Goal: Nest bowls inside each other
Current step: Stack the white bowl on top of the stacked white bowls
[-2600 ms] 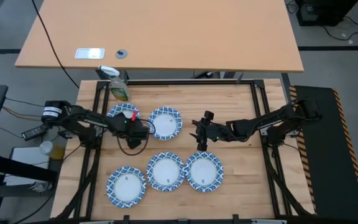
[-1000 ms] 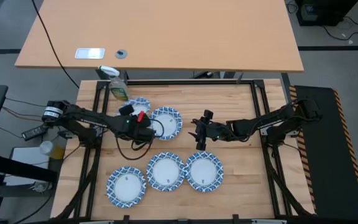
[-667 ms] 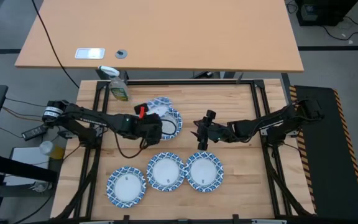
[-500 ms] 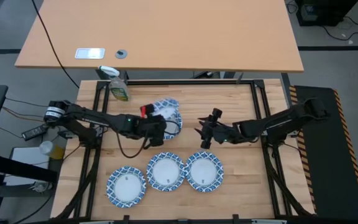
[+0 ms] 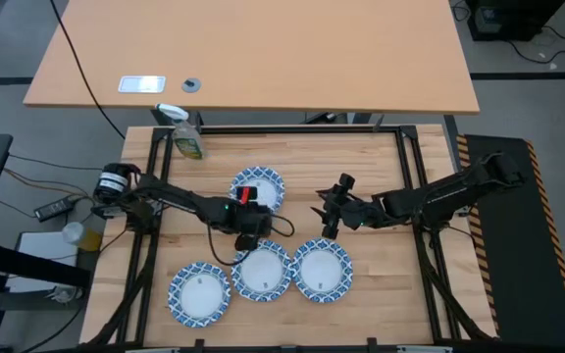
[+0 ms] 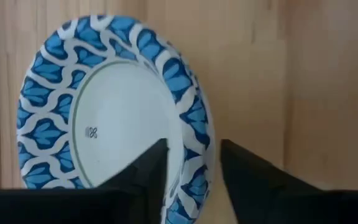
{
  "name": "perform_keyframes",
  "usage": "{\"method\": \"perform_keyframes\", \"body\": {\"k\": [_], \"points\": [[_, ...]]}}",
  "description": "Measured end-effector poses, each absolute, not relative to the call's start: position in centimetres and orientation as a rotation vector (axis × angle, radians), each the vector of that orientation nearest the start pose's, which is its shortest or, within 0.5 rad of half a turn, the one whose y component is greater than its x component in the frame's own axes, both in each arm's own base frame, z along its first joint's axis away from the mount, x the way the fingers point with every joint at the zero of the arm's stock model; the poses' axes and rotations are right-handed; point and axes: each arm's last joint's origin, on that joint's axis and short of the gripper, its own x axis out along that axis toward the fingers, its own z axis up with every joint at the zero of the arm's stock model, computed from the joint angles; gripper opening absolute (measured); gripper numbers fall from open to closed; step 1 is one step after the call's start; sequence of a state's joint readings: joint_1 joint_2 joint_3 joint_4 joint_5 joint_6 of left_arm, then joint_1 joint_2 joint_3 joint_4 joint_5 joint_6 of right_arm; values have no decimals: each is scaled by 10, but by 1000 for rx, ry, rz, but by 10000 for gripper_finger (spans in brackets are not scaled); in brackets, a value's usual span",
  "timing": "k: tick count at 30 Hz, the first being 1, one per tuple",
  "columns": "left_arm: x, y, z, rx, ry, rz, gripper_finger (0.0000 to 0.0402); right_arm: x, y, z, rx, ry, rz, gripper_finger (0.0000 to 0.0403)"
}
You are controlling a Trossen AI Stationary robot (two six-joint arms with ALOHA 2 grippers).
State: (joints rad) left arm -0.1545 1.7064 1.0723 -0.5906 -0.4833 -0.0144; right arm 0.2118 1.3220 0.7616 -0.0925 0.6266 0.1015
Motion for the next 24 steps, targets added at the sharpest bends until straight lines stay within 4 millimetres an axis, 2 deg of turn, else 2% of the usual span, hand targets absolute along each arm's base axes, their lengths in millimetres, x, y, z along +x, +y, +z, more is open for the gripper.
{"method": "perform_keyframes", "body": {"k": [3,6,10,12,17,21,24], "points": [[314,-41,187,375,1158,287,205,265,41,225,-158,577,-404,235],[308,-44,208,377,1136,279,237,265,43,224,-136,593,-335,235],[292,-53,242,301,1098,188,250,270,50,221,-2,665,-140,235],[282,-58,251,218,1099,103,250,273,55,213,50,763,-91,235],[265,-70,250,67,1218,-8,241,289,68,189,101,1030,-30,236],[252,-80,244,58,1342,-7,236,298,71,182,73,1195,-31,236],[244,-86,239,69,1397,-5,236,304,72,180,32,1249,-26,236]]}}
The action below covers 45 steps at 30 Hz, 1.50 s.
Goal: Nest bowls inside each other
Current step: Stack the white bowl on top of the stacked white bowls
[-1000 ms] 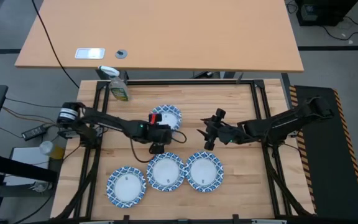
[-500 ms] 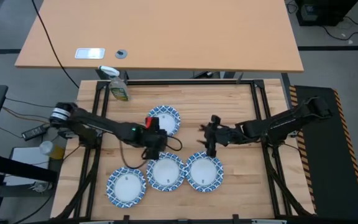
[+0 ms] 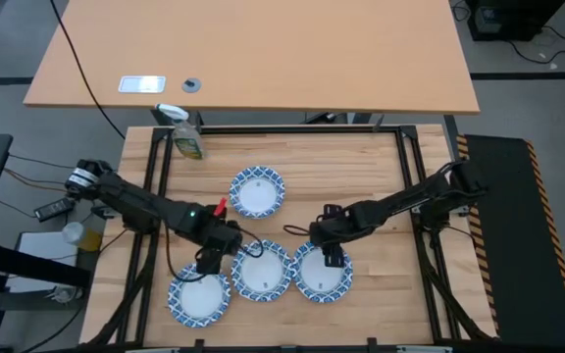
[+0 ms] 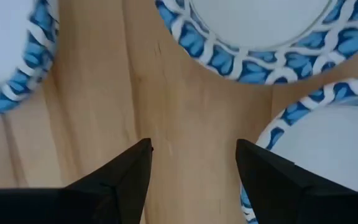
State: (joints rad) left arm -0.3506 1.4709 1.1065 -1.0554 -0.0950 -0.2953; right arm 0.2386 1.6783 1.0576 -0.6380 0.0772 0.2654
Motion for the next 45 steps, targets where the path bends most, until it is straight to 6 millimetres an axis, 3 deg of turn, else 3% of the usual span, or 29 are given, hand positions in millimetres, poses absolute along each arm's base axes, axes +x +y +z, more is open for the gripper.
{"method": "perform_keyframes", "body": {"k": [11,26,32,38,45], "points": [[217,-91,187,23,1530,3,236,313,74,155,33,1362,29,235],[205,-101,207,-153,1478,-117,236,311,73,155,26,1373,8,191],[203,-108,192,-59,1457,-73,236,311,73,155,21,1371,0,169],[195,-113,174,-116,1473,-99,233,311,72,155,12,1363,-25,154],[193,-113,173,-97,1473,-74,184,312,70,155,15,1363,-30,153]]}}
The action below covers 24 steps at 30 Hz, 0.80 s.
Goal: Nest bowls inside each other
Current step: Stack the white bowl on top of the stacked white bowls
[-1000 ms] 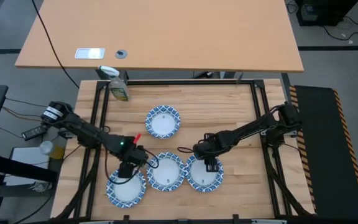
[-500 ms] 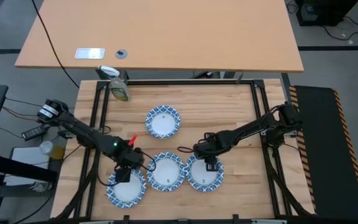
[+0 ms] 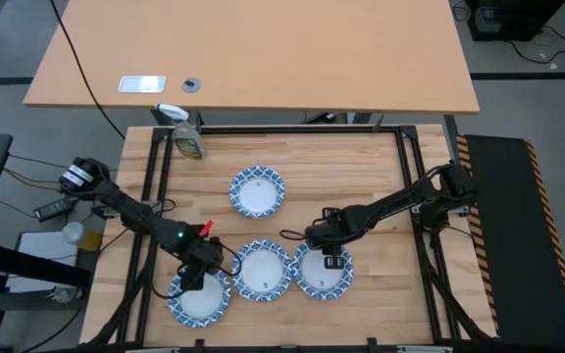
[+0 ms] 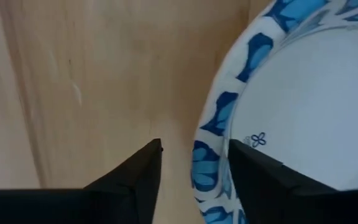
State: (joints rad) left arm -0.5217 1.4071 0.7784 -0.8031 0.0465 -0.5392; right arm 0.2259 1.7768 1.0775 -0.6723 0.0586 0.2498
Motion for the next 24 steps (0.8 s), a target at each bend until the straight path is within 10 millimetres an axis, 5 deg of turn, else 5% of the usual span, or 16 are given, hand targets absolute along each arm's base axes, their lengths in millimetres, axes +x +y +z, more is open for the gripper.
{"method": "perform_keyframes", "body": {"k": [13,19,24], "points": [[188,-110,174,-90,1546,-71,42,309,64,186,-3,1311,-52,153],[192,-112,195,-73,1505,-92,30,307,44,210,20,1212,-83,153],[187,-108,204,-79,1474,-69,33,307,39,210,3,1220,-44,153]]}}
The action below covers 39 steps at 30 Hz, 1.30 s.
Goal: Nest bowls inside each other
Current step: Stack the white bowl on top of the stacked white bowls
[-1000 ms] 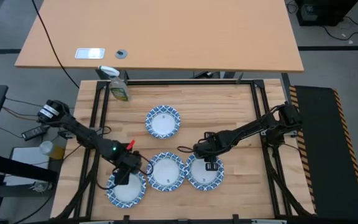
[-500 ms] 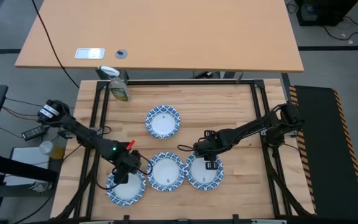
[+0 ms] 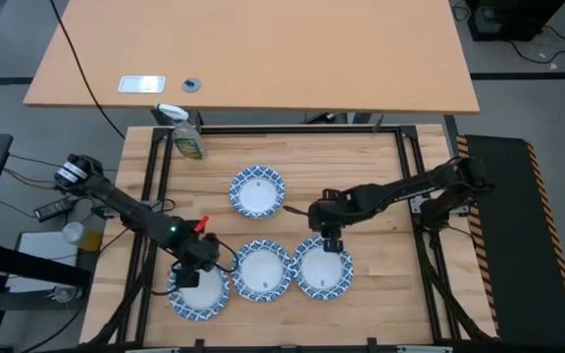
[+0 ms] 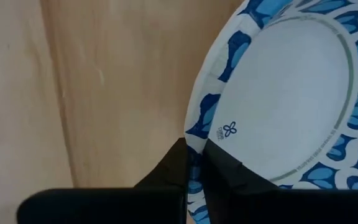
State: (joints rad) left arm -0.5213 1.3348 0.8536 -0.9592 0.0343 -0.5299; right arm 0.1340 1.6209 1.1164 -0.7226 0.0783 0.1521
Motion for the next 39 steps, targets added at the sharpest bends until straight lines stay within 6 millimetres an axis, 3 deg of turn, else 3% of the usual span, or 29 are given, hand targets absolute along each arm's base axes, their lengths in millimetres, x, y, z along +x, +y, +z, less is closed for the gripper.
{"method": "perform_keyframes", "body": {"k": [3,10,19,26,33,39], "points": [[182,-105,209,-75,1478,-63,33,310,42,203,-55,1234,-43,158],[175,-87,230,-82,1424,-51,34,311,36,202,-10,1229,-84,178],[183,-66,280,12,1198,-82,34,311,34,203,-11,1225,-129,177],[197,-39,305,162,1021,61,34,306,33,206,-3,1253,-144,177],[226,4,306,235,914,207,34,288,29,237,-1,1211,-214,177],[233,54,304,205,905,337,34,278,27,256,30,1127,-231,177]]}}
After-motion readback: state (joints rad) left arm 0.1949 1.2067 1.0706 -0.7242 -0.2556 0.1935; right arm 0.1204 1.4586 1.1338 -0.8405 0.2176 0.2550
